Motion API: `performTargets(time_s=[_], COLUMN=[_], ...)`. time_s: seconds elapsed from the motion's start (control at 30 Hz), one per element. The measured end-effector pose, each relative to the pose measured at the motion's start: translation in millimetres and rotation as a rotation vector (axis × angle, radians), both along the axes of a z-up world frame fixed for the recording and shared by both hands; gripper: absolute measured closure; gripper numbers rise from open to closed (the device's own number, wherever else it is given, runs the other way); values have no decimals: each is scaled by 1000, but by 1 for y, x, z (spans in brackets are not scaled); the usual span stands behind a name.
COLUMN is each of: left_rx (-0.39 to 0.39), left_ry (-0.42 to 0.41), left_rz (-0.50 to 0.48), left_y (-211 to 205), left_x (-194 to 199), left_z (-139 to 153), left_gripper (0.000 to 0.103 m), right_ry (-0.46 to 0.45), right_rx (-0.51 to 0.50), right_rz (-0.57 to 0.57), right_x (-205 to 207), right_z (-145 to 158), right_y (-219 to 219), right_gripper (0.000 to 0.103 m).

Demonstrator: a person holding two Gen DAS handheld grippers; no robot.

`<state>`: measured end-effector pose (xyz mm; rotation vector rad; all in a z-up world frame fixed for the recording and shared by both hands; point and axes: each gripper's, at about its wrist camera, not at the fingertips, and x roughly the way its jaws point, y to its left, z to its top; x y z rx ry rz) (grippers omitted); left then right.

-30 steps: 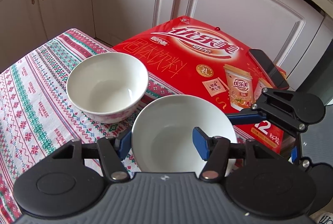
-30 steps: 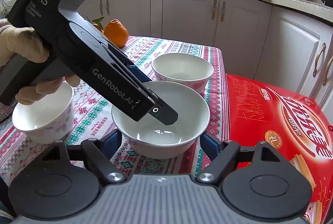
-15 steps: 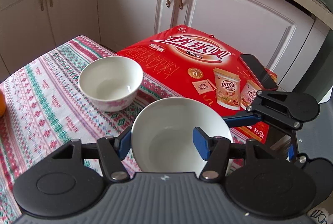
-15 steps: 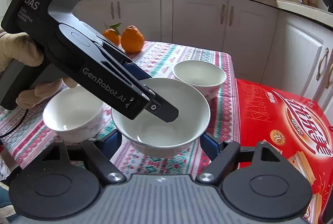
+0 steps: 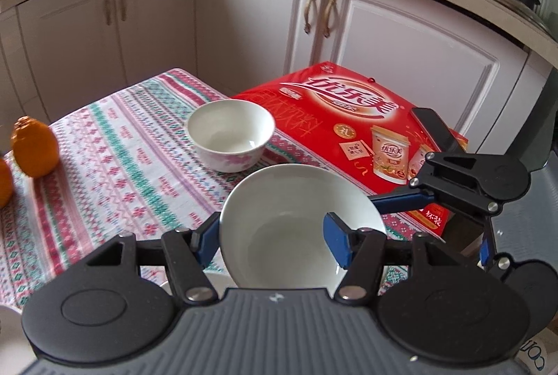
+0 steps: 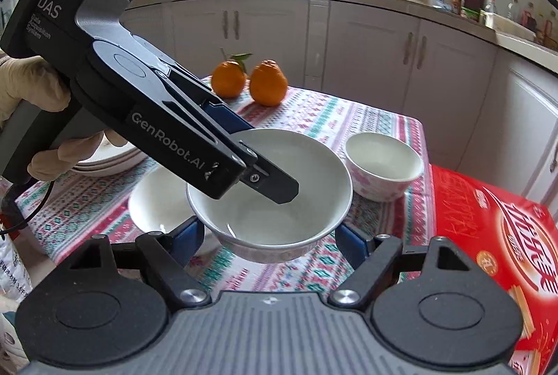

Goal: Organize plates and bowls
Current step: 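Lift the white bowl with both grippers and carry it toward another bowl, then lower the held bowl into the other white bowl and open both grippers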

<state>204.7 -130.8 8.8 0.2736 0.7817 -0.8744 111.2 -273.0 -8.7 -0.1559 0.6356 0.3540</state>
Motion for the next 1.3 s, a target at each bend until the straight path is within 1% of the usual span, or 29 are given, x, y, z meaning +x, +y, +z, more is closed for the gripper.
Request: performTargets(time_s=[0.13,0.27,0.63,0.93,1.3], left_rx=[-6,-17,-27,-27,-29], left_ry=[-11,-14,11,41,62], left_rz=[32,61,125,142,147], left_y=[15,31,62,74,78], left_x=[-1,-2,2,4,4], left_z=[3,4,-4,-16,-26], left_gripper=[41,38,38,38,38], right_ry=[-2,1,40,77,105], right_rx=[-10,-9,-3,2,-10], right_rz=[35,68,133,151,156], right_x=[5,11,21,26,27], right_z=[3,5,-1,-9,-17], right_y=[14,27,52,63,70], right_gripper=[17,17,17,17,17])
